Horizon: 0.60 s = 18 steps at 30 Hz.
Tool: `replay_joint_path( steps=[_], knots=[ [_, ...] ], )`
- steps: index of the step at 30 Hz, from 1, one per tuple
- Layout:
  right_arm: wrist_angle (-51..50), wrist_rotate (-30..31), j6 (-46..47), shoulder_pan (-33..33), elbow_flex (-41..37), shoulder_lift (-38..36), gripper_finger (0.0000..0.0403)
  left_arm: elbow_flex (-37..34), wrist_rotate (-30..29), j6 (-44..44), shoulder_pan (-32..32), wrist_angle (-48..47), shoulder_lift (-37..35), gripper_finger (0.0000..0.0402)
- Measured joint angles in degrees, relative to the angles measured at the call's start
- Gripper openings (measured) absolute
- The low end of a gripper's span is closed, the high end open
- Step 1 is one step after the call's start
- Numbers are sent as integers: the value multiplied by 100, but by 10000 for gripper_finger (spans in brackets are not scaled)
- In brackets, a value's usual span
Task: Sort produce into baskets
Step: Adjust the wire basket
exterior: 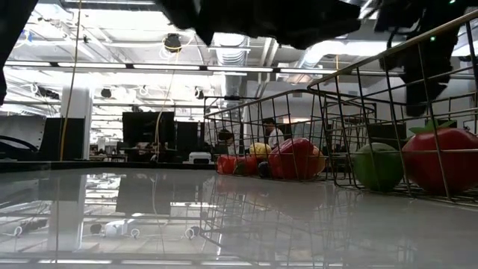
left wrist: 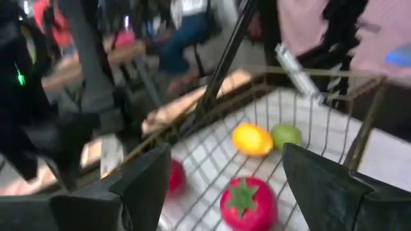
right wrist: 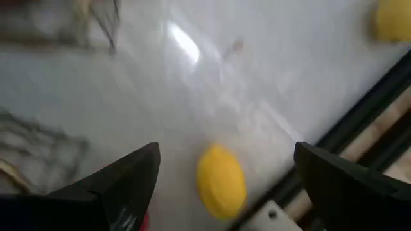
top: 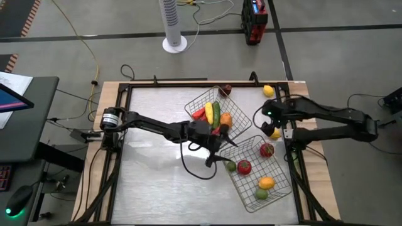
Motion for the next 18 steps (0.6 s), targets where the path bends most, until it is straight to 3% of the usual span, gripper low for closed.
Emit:
replay_joint_path(
  steps=[2,7,18],
  knots=[
    [-278,-156,-195,-28,4,325,385,-459,71,-102,35,766,-10,273],
    [-754,-259,-660,-95,4,1045,385,-1578,-471,-467,141,1920,-495,243],
    [-726,-828,-1279,-616,4,2051,371,-2814,-2113,-168,231,1812,-2888,219]
  ],
)
